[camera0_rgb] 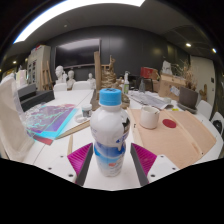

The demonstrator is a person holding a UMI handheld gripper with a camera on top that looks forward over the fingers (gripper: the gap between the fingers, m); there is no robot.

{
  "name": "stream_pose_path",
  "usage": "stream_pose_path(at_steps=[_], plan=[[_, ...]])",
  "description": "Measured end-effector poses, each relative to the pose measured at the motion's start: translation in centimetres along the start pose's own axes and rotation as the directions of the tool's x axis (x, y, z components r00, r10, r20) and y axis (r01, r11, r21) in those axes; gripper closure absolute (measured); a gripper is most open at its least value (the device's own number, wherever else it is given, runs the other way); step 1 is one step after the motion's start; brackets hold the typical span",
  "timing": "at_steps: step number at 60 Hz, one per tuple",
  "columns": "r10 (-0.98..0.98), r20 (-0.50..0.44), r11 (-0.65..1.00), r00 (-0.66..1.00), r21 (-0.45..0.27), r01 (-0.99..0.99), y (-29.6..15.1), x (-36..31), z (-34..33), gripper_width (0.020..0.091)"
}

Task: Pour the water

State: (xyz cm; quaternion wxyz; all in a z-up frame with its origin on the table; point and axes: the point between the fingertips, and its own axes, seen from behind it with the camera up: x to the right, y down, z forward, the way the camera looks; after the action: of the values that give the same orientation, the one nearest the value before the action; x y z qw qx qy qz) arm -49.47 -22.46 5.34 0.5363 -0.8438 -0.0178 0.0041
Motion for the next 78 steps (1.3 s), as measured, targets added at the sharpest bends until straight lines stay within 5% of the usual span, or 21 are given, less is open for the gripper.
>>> stream_pose_path(at_steps=[6,17,33,45,50,57,67,78], plan=[[0.011,0.0,1.0,1.0,0.007,-0.011,0.2,-0.2,1.8,0.0578],[0.005,-0.021,1.0,1.0,0.026,-0.004,0.0,0.1,1.7,0.0706],[0.009,0.019,0.999,1.0,0.046,-0.01,-4.3,-0.8,2.0,0.0748],[0.334,0.187,0.93,0.924,0.092,-0.355,-14.4,-1.7,4.4,0.0749],[0.547,0.299,0.812,0.782,0.037,-0.582,-18.2,-1.9,6.0,0.0748],[0.815,0.399,0.505,0.421,-0.132,-0.853,-21.8,-1.1,9.2,0.0751],[0.928,0.365,0.037,-0.082,-0.308,-0.951,-22.9,2.6,13.7,0.0753],[0.876,0.27,-0.269,-0.401,-0.416,-0.869,-20.8,4.7,17.1,0.0752]])
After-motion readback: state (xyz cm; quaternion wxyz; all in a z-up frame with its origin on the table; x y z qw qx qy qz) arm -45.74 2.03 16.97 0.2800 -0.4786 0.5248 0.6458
